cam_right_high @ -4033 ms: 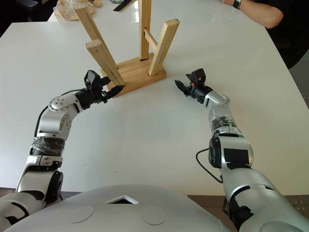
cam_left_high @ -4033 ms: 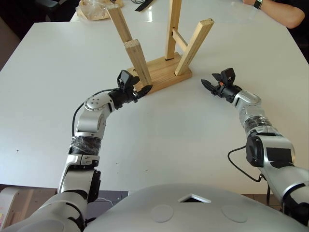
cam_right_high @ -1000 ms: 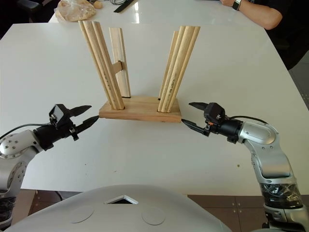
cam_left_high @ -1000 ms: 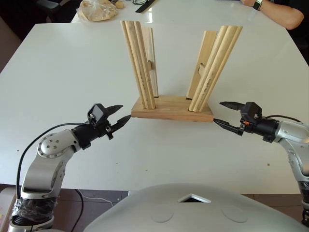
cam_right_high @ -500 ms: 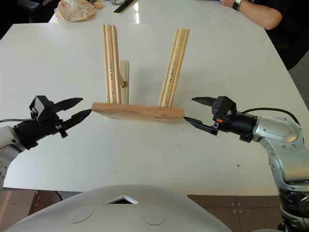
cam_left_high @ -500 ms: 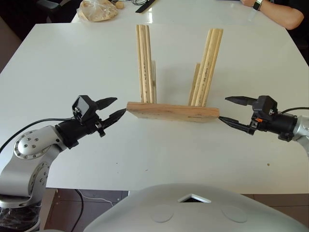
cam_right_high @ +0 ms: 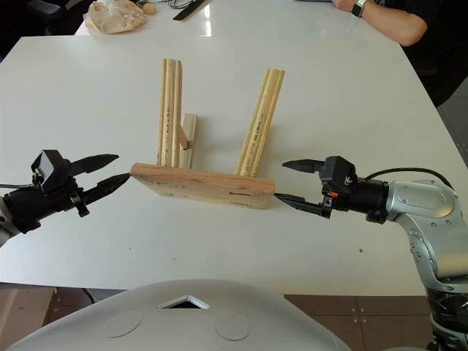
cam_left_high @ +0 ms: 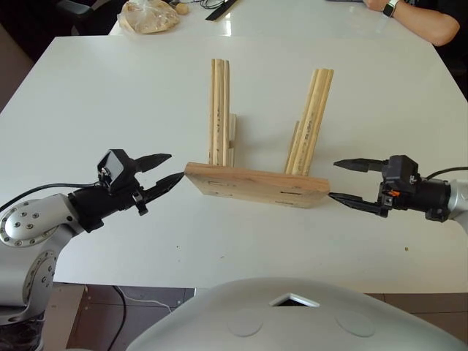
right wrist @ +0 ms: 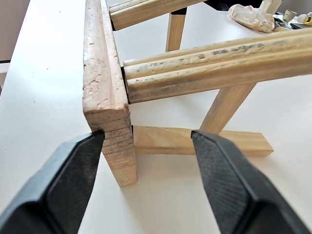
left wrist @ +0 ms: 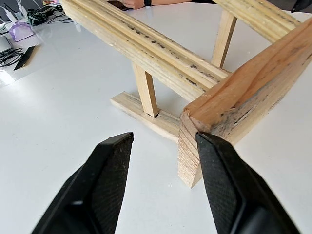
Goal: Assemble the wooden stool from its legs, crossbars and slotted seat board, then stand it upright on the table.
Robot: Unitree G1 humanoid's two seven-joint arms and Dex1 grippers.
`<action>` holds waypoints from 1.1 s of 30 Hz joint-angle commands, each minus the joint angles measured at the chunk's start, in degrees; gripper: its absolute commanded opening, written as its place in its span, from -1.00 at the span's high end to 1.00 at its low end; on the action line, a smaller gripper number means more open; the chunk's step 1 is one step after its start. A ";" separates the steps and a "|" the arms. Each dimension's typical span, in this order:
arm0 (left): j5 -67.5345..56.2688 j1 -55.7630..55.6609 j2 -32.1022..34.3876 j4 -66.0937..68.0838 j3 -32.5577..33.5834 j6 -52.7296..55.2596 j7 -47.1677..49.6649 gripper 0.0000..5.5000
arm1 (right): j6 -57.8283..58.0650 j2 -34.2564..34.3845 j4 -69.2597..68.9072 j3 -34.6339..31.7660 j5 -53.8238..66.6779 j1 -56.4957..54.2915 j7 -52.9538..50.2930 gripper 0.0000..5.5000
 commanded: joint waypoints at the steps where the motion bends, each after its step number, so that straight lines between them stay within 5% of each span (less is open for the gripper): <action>1: -1.58 -0.75 0.27 2.66 -2.43 -1.50 -5.35 0.13 | -1.72 0.64 3.57 1.57 0.67 -0.25 3.11 -0.20; 11: 6.66 -0.37 0.37 14.39 -4.63 -8.16 -8.24 0.13 | -10.44 -0.90 17.72 4.63 -5.70 -2.57 9.56 -0.20; 20: 22.64 -6.11 -3.51 29.18 -20.88 -22.18 -8.31 0.13 | -21.74 4.48 30.90 16.33 -16.78 -9.68 9.98 -0.20; 33: 22.62 -16.75 -5.24 40.98 -27.42 -28.78 -13.88 0.13 | -30.85 8.83 40.40 22.67 -22.73 -16.78 9.35 -0.20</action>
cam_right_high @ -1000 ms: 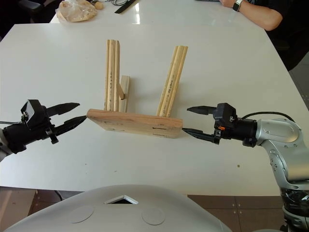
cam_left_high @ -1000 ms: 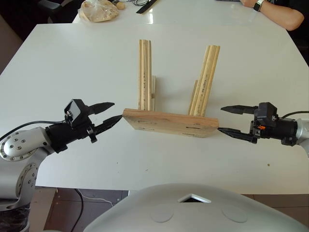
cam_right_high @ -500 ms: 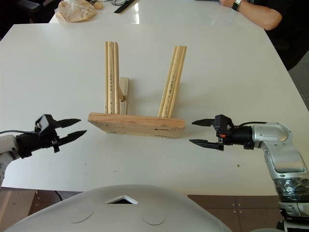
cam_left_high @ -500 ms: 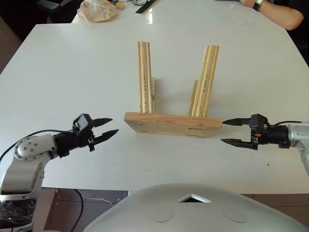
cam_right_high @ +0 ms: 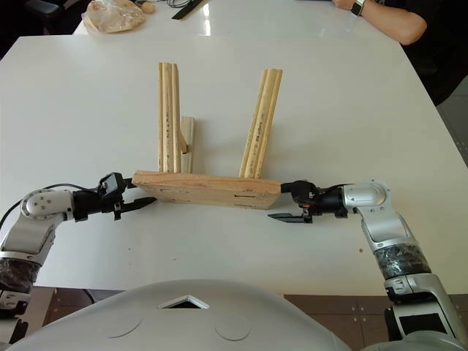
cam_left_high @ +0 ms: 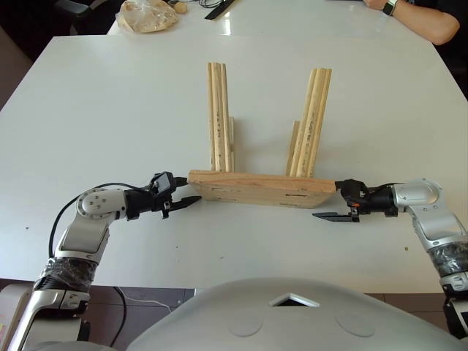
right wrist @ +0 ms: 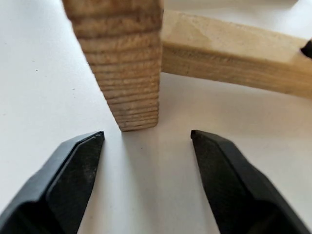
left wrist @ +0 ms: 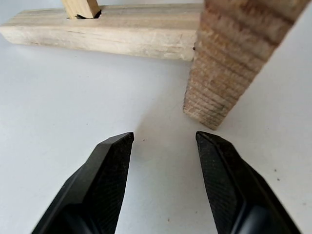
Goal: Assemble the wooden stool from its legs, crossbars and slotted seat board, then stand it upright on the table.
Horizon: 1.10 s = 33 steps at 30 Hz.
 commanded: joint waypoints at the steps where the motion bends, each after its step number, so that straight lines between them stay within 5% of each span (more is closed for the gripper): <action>1: -0.50 0.62 -0.19 -0.17 -1.66 0.92 -1.99 0.13 | -1.39 0.87 1.99 1.35 -1.67 -1.64 -0.82 -0.20; 33: -1.52 -0.41 -1.16 -4.49 -5.22 4.55 -4.13 0.13 | -5.52 0.24 5.18 4.73 -2.74 -3.69 0.39 -0.20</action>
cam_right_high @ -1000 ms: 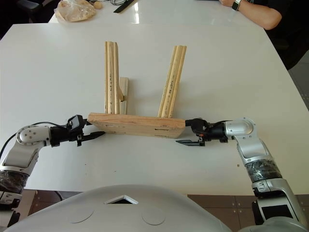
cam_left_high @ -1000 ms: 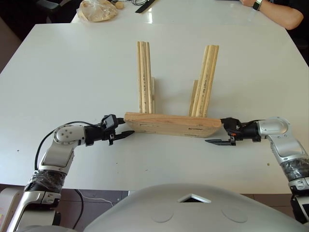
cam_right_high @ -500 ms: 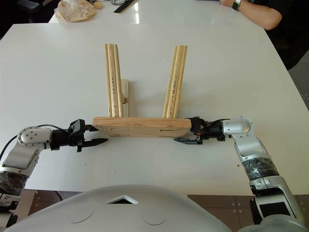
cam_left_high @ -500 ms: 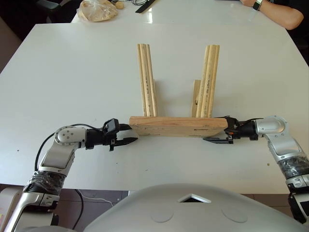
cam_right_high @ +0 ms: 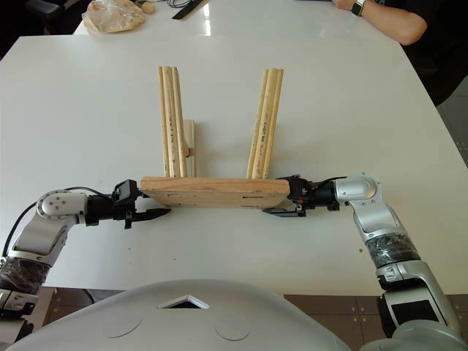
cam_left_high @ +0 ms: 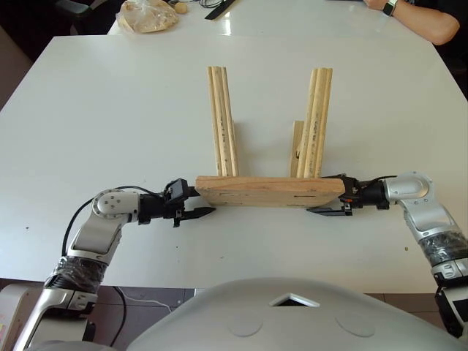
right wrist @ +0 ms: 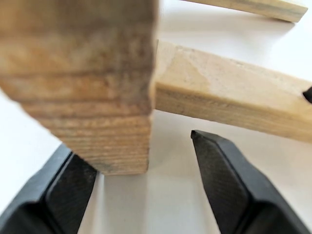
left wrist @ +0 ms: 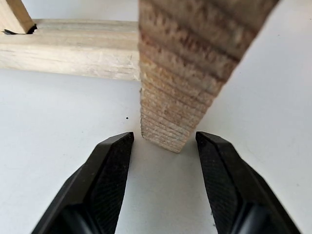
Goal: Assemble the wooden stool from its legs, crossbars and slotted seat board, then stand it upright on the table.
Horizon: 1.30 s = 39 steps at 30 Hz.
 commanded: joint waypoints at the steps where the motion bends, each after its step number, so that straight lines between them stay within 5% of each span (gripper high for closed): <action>1: 0.87 0.06 0.14 -0.72 -1.22 -0.16 -0.47 0.20 | 0.34 -0.62 1.18 1.53 -2.25 0.20 0.38 -0.12; 6: 0.74 0.45 0.74 -0.30 -1.08 -0.30 -0.88 0.48 | -0.03 -0.95 1.70 1.65 -2.46 0.18 0.41 0.15; 12: 1.76 0.16 0.63 0.36 -1.42 -1.24 -0.93 0.51 | -1.77 -0.71 3.34 1.95 -3.86 -0.61 -0.77 0.47; 21: 1.96 -0.08 -0.87 -2.22 0.80 -1.23 4.22 0.51 | 3.36 -1.08 0.46 0.67 0.10 0.52 -1.16 0.47; 26: -2.10 1.88 -0.54 -12.98 3.86 5.40 6.73 0.51 | 19.58 -1.93 -13.19 -4.06 8.88 4.54 -3.98 0.47; 31: -11.19 3.65 1.61 -29.25 9.12 20.09 9.32 0.51 | 48.11 -5.57 -33.55 -13.48 27.27 7.43 -9.41 0.47; 36: -31.38 -2.63 11.44 -40.70 17.51 42.67 10.19 0.51 | 72.10 -17.32 -42.02 -23.34 52.27 2.15 -6.31 0.47; 39: -51.91 -15.09 17.40 -34.97 19.42 55.72 12.95 0.51 | 84.44 -25.12 -35.35 -22.32 72.18 -8.86 -3.23 0.47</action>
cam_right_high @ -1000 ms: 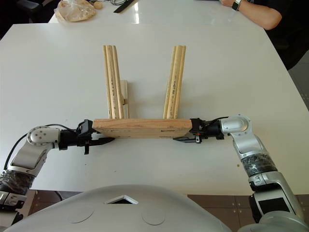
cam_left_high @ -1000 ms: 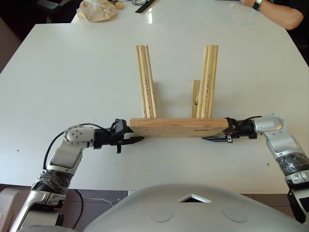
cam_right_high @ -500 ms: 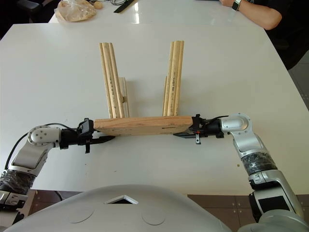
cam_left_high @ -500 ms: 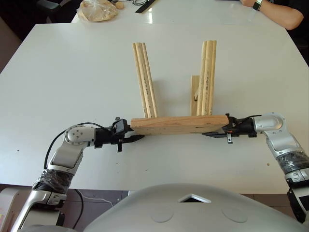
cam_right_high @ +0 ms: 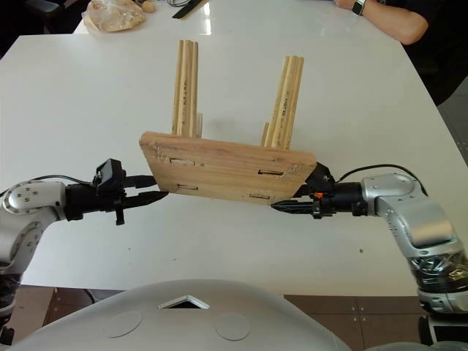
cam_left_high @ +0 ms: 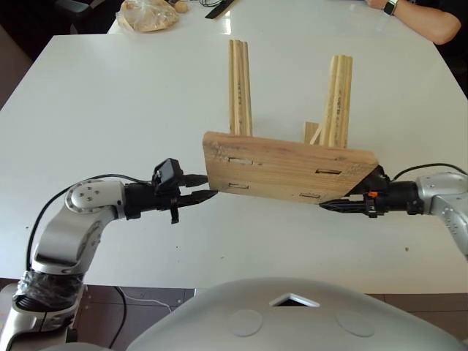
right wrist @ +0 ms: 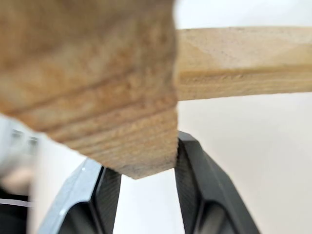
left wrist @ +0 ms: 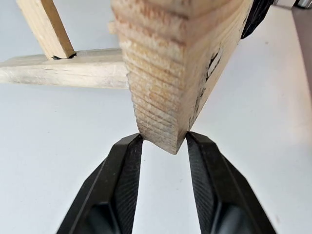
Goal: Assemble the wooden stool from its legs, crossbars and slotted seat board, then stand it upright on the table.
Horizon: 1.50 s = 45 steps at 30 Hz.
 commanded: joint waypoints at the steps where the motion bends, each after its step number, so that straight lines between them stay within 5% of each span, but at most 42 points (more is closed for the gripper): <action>1: -40.78 -23.02 12.71 -3.59 6.59 28.24 8.36 0.51 | 32.80 -12.61 1.10 -7.82 52.14 -23.21 0.06 0.47; 10: -76.03 -51.09 28.95 11.43 -4.94 43.06 12.93 0.51 | 53.64 -19.56 16.25 7.29 65.60 -52.79 7.76 0.47; 18: -80.02 -59.76 35.81 16.18 -7.85 48.78 6.16 0.51 | 53.71 -27.71 15.45 23.29 77.69 -61.15 10.46 0.47; 29: -80.02 -30.11 39.37 7.59 -2.00 39.15 10.53 0.51 | 53.71 -26.99 20.52 41.52 77.70 -66.95 9.06 0.47; 38: -79.83 -14.78 34.80 3.44 4.40 35.10 18.87 0.51 | 49.89 -17.89 29.53 38.03 77.70 -55.97 -5.38 0.47; 45: -74.84 -13.96 29.41 3.90 3.44 33.93 23.55 0.51 | 36.06 -9.36 23.58 23.11 77.64 -38.90 -26.62 0.47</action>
